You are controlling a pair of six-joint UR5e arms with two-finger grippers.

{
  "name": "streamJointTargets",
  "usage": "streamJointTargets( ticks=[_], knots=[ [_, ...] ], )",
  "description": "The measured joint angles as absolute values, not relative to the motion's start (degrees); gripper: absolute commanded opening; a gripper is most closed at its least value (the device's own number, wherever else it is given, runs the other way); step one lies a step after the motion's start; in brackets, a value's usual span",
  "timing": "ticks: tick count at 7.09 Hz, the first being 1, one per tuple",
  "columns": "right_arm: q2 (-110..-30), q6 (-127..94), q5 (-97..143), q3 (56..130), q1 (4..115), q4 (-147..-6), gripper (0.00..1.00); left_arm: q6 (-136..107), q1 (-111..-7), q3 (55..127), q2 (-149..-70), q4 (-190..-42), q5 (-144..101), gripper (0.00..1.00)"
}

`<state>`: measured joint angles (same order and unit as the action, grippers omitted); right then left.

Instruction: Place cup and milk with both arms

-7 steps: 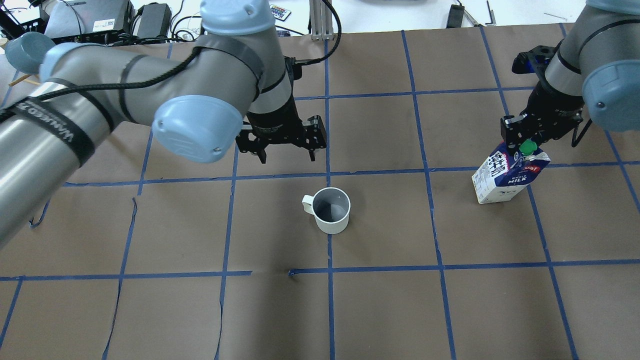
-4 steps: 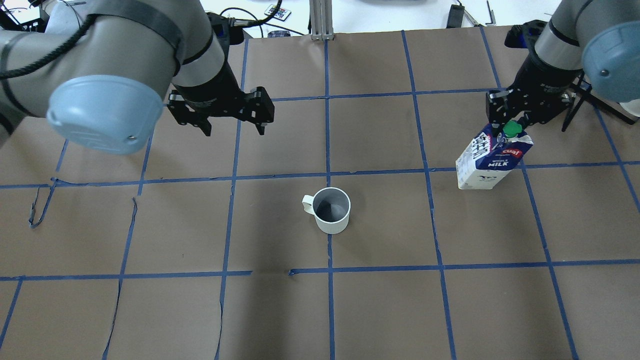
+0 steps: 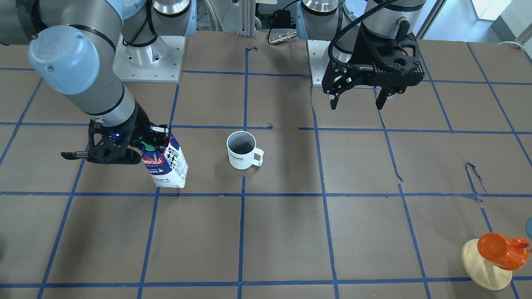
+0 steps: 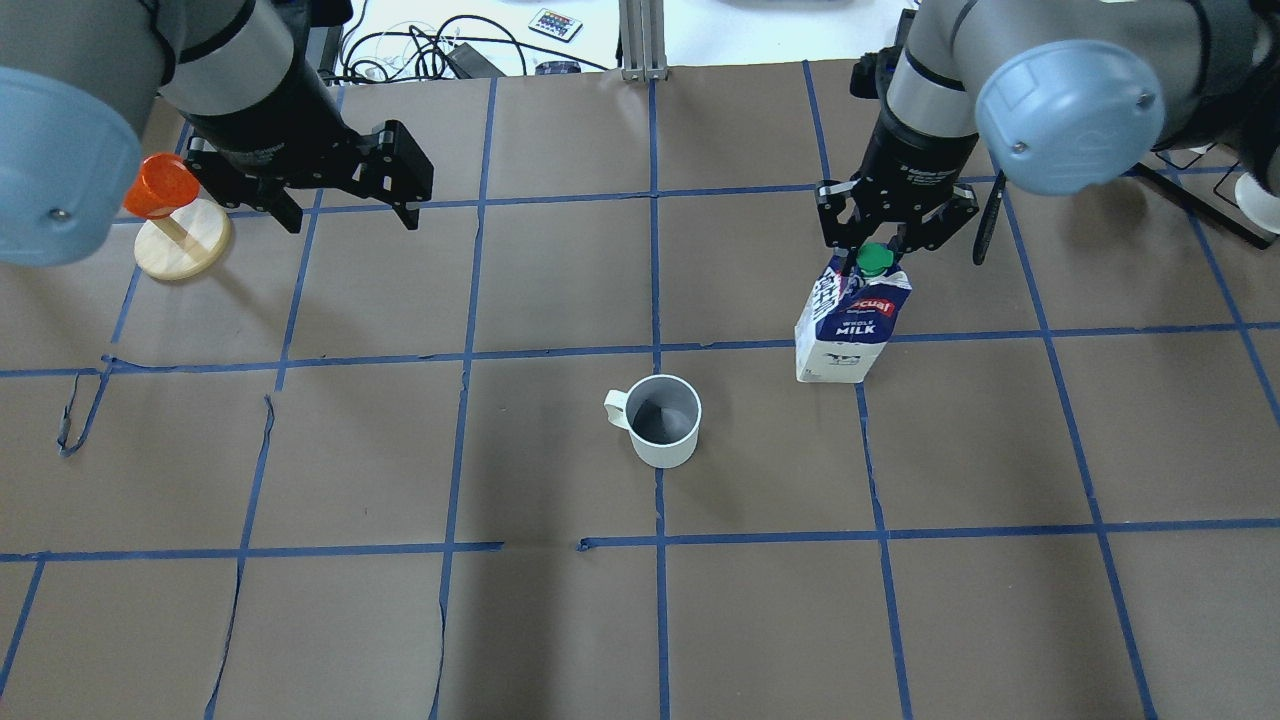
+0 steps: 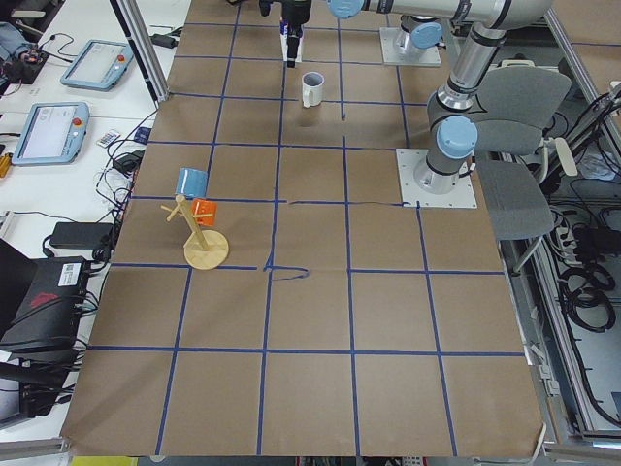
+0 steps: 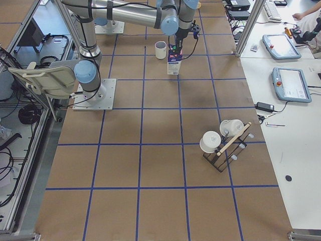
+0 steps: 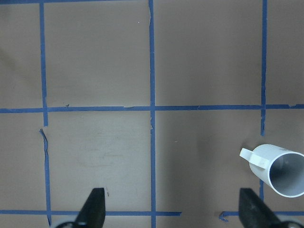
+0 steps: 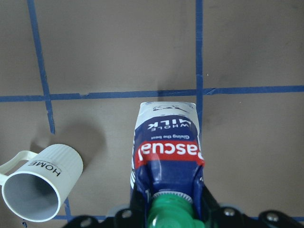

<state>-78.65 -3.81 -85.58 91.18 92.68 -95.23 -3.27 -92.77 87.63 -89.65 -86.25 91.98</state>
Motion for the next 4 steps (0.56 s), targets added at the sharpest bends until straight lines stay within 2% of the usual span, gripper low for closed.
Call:
streamJointTargets(
  ticks=[4],
  knots=[
    [-78.0,-5.4,-85.3,92.7,98.7,-95.5,0.24,-2.8,-92.7,85.0,-91.8,-86.6,91.4,1.00]
  ],
)
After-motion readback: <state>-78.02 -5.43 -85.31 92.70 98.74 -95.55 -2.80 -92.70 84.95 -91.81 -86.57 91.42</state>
